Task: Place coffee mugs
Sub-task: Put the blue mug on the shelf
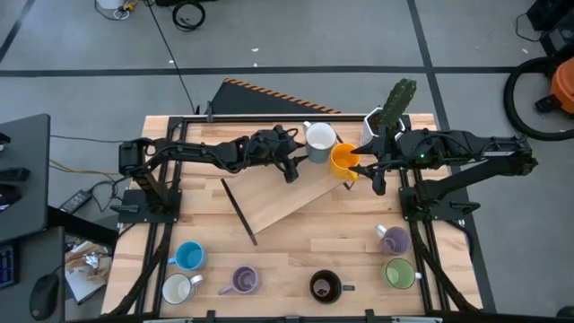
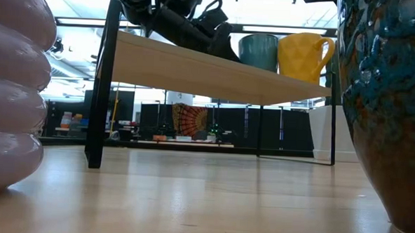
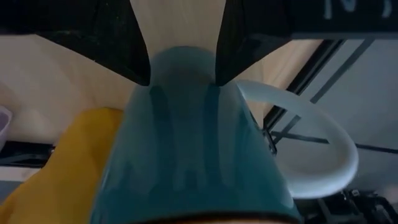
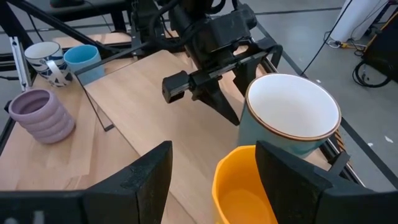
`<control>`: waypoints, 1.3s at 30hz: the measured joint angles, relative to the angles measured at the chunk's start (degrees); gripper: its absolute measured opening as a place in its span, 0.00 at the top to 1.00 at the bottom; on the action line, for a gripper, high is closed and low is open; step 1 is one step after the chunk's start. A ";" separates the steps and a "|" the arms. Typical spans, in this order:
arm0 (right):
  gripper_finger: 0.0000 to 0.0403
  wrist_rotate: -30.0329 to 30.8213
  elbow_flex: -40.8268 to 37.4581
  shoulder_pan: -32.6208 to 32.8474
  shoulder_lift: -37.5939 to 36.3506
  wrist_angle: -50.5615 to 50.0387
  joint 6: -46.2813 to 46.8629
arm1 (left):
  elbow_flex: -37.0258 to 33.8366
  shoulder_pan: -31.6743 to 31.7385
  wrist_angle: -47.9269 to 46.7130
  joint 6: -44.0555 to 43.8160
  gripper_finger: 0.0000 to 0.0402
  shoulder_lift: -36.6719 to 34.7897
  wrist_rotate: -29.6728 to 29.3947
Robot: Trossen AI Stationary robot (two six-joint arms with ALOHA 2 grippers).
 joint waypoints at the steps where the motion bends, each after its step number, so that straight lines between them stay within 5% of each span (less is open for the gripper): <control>1: 0.41 0.00 0.00 0.00 0.00 0.15 -0.02 | 0.00 0.00 0.26 0.81 0.53 0.00 0.05; 39: 0.41 0.00 0.01 0.00 0.00 1.42 -0.55 | 0.02 0.76 10.66 2.12 0.53 -0.07 2.41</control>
